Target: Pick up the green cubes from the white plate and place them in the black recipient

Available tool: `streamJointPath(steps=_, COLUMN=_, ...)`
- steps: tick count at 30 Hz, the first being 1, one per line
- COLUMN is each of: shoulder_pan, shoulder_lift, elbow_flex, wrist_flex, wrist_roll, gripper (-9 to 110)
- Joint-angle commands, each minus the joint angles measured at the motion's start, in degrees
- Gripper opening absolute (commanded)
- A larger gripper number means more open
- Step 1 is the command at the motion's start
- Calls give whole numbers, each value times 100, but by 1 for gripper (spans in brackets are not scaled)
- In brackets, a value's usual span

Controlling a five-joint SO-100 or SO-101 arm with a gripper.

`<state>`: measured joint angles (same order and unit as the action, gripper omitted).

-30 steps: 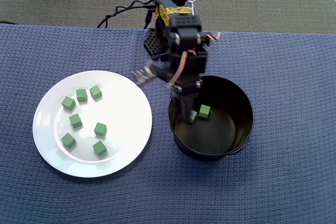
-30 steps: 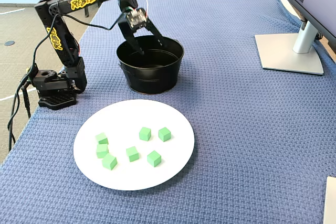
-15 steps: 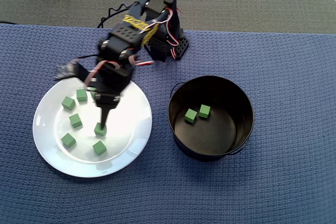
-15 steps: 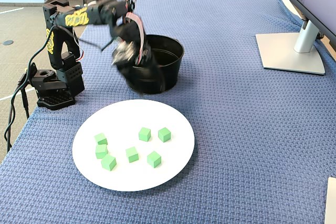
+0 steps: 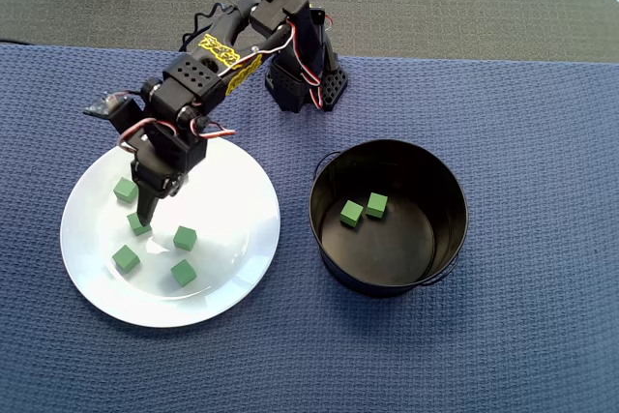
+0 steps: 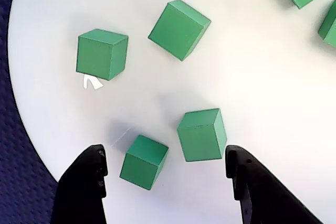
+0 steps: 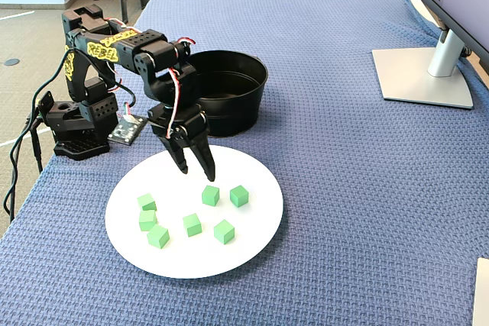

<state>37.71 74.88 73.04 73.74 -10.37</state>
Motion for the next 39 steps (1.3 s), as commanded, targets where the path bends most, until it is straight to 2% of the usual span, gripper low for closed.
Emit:
streamJointPath(steps=1, shoulder_pan=105, shoulder_lift=-185, elbow_flex=-97, wrist_flex=-211, wrist_roll=79, gripper=26)
streamJointPath(steps=7, shoulder_pan=-9, shoulder_lift=-659, elbow_flex=-308, wrist_flex=-281, wrist_roll=-18, gripper=33)
streamJointPath(steps=13, shoulder_pan=-123, shoulder_lift=-905, elbow_flex=-316, wrist_flex=-439, wrist_roll=35, gripper=26)
streamJointPath(steps=21, shoulder_pan=-712, shoulder_lift=-958, elbow_flex=-149, wrist_flex=-114, wrist_roll=-1389, gripper=25)
streamJointPath(steps=39, shoulder_pan=-554, shoulder_lift=-1239, elbow_flex=-211, wrist_flex=-360, wrist_roll=-1450, gripper=24)
